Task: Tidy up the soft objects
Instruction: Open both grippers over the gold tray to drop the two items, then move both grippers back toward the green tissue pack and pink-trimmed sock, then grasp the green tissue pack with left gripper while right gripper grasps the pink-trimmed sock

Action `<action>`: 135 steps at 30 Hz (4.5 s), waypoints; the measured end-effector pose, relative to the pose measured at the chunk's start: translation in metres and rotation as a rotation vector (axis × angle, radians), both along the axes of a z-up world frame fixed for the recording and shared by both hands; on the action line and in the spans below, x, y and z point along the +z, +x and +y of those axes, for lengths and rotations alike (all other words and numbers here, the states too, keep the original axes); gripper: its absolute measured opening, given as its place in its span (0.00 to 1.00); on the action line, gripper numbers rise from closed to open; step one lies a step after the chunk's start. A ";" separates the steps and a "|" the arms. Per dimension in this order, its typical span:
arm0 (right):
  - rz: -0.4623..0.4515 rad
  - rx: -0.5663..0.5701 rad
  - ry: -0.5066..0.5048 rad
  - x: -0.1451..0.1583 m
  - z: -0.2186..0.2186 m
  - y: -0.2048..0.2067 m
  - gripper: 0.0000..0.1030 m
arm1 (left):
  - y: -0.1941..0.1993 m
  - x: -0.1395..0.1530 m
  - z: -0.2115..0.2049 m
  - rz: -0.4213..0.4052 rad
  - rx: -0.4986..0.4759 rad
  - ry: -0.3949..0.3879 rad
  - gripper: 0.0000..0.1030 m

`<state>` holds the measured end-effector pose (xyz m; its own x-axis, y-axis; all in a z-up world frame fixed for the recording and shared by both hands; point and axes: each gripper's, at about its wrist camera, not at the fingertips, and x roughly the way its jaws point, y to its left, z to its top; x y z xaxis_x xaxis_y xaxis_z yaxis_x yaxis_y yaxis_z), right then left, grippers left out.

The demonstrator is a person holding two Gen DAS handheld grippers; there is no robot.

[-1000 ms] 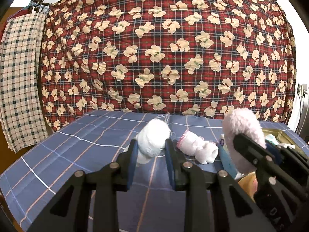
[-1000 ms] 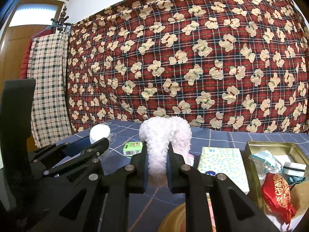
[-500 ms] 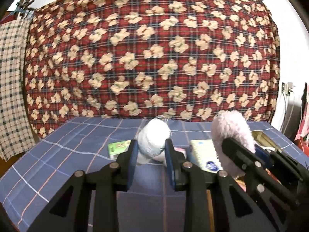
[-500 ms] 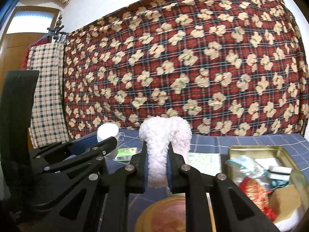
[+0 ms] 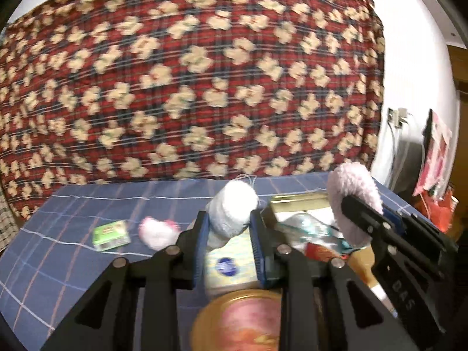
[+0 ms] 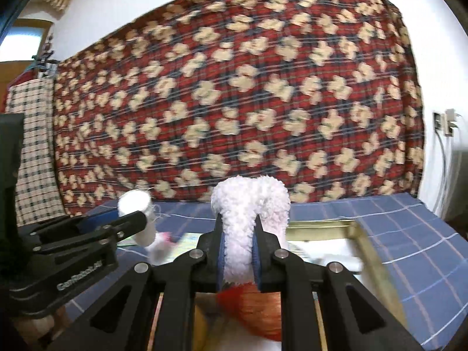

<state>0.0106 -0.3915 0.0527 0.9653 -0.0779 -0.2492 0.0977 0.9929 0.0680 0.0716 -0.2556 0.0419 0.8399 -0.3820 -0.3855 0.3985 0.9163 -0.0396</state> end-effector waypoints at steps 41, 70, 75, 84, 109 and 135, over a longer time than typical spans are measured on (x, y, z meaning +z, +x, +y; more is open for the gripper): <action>0.228 -0.150 0.040 -0.008 -0.127 0.031 0.58 | 0.019 -0.001 -0.123 0.214 -0.247 0.055 0.62; 0.387 0.290 0.009 -0.011 0.110 0.135 0.71 | 0.117 -0.050 0.163 0.261 0.299 0.063 0.88; 0.531 0.312 -0.031 -0.024 0.142 0.175 0.71 | 0.139 -0.060 0.170 0.298 0.306 0.085 0.88; 0.724 0.269 -0.107 -0.055 0.165 0.232 0.71 | 0.164 -0.067 0.184 0.336 0.325 0.079 0.88; 0.687 0.282 -0.064 -0.057 0.155 0.246 0.31 | 0.169 -0.077 0.163 0.353 0.285 0.079 0.93; 0.614 0.280 -0.006 -0.048 0.145 0.242 0.31 | 0.203 -0.104 0.146 0.481 0.298 0.042 0.39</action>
